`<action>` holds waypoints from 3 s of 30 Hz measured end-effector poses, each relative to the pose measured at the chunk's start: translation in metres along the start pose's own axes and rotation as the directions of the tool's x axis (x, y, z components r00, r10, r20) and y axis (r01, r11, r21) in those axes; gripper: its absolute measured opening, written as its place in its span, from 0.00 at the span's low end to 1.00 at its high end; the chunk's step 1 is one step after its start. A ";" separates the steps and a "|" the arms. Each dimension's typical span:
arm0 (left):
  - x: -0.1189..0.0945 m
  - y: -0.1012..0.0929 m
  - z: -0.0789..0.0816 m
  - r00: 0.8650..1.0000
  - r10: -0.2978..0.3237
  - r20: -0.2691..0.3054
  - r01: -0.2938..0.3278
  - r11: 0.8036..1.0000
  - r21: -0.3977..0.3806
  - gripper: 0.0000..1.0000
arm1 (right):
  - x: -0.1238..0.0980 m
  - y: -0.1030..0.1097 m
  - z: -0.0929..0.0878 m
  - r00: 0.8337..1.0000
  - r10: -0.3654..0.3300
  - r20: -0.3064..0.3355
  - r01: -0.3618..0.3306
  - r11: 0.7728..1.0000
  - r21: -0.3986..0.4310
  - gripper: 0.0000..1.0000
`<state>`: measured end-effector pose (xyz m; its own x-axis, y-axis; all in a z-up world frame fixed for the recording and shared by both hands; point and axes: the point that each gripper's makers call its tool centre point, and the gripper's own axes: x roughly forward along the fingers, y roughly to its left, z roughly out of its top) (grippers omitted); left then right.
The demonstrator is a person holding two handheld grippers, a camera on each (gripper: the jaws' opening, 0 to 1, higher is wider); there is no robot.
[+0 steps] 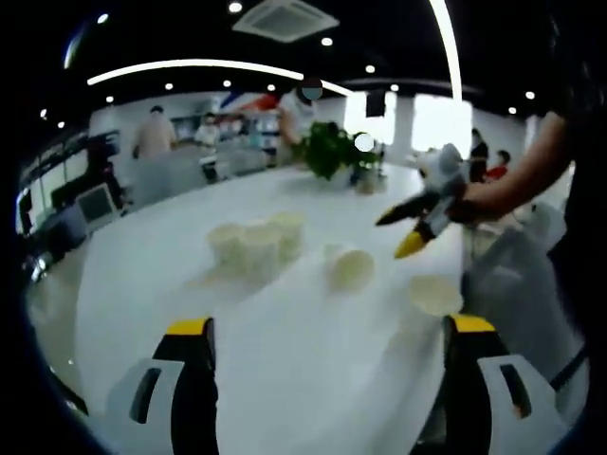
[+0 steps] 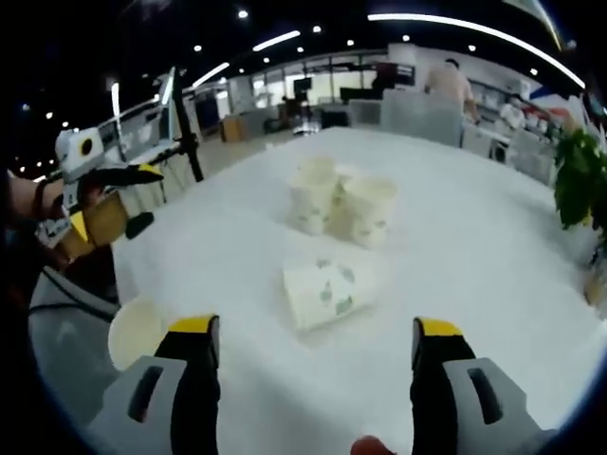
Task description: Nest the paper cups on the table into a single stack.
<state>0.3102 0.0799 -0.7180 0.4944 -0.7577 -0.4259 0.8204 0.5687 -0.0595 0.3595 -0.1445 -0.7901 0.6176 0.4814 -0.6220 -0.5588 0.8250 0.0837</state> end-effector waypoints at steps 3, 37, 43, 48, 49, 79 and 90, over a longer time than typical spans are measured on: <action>0.000 0.002 -0.003 1.000 -0.003 0.001 0.003 1.000 -0.007 0.99 | 0.005 -0.003 -0.003 1.000 -0.008 -0.012 0.008 1.000 0.013 0.74; -0.002 0.003 -0.015 1.000 0.013 0.022 -0.013 1.000 0.005 0.99 | 0.035 -0.005 0.004 0.996 -0.084 -0.030 0.080 0.990 -0.115 0.29; -0.004 0.008 -0.016 0.999 0.024 0.025 -0.024 1.000 -0.010 0.99 | 0.036 -0.010 0.004 0.996 -0.089 -0.027 0.085 0.987 -0.140 0.20; -0.004 0.006 -0.015 0.999 0.026 0.027 -0.026 1.000 -0.001 0.99 | 0.040 -0.013 0.004 0.996 -0.084 -0.027 0.080 0.989 -0.125 0.16; -0.003 0.006 -0.015 0.999 0.024 0.026 -0.024 1.000 -0.003 0.99 | 0.041 -0.012 0.004 0.997 -0.077 -0.026 0.075 0.993 -0.092 0.16; -0.003 0.006 -0.028 1.000 0.024 0.001 -0.024 0.998 -0.056 0.99 | 0.047 -0.028 0.005 0.999 -0.054 -0.005 0.053 0.988 -0.143 0.00; -0.002 0.005 -0.026 1.000 0.017 0.004 -0.017 0.998 -0.058 0.98 | 0.037 -0.030 0.008 0.999 -0.034 0.002 0.034 0.995 -0.091 0.00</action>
<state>0.3057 0.0929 -0.7409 0.5095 -0.7492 -0.4232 0.7938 0.5990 -0.1048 0.4033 -0.1490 -0.8096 0.6371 0.4540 -0.6229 -0.5857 0.8105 -0.0083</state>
